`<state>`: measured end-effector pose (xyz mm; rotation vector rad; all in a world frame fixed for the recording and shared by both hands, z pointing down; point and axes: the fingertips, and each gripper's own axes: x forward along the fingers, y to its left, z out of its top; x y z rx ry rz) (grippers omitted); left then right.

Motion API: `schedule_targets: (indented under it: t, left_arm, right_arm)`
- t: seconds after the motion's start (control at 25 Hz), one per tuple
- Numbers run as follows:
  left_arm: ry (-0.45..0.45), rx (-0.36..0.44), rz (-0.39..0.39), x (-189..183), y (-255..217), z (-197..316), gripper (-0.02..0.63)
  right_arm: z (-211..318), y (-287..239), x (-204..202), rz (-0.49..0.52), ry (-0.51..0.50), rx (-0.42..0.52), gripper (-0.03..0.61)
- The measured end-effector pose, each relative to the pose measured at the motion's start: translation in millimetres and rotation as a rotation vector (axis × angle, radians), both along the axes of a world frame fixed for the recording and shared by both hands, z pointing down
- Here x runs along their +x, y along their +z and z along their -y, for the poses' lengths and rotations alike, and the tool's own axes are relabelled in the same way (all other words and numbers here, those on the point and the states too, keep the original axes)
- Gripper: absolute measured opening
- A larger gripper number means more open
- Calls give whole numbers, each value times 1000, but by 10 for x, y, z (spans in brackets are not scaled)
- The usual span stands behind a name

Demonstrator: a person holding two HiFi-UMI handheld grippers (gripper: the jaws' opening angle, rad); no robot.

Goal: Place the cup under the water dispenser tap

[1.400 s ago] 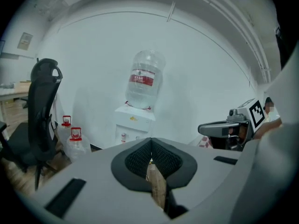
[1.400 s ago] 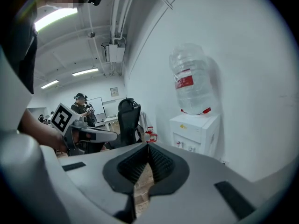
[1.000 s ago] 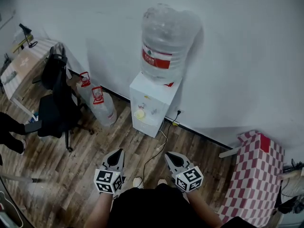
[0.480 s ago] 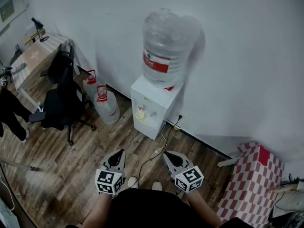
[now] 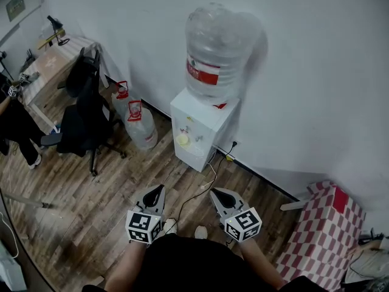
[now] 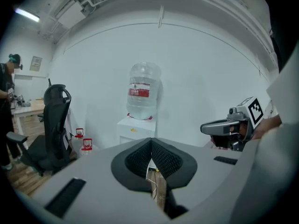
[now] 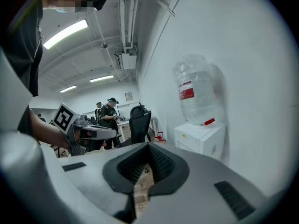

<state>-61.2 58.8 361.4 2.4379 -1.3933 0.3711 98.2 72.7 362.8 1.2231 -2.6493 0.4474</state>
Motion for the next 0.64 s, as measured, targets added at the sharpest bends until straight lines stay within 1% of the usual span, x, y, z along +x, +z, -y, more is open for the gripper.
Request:
schedule_targets:
  t: [0.2,0.64]
  left_arm:
    - [4,-19,-4,46,70,-48,14]
    - [28,-16,-10,241,77,34,14]
  right_arm:
    - [-67,49,12,-12,-4,-13,21]
    - [-41,41,193,-21,22,-7,21]
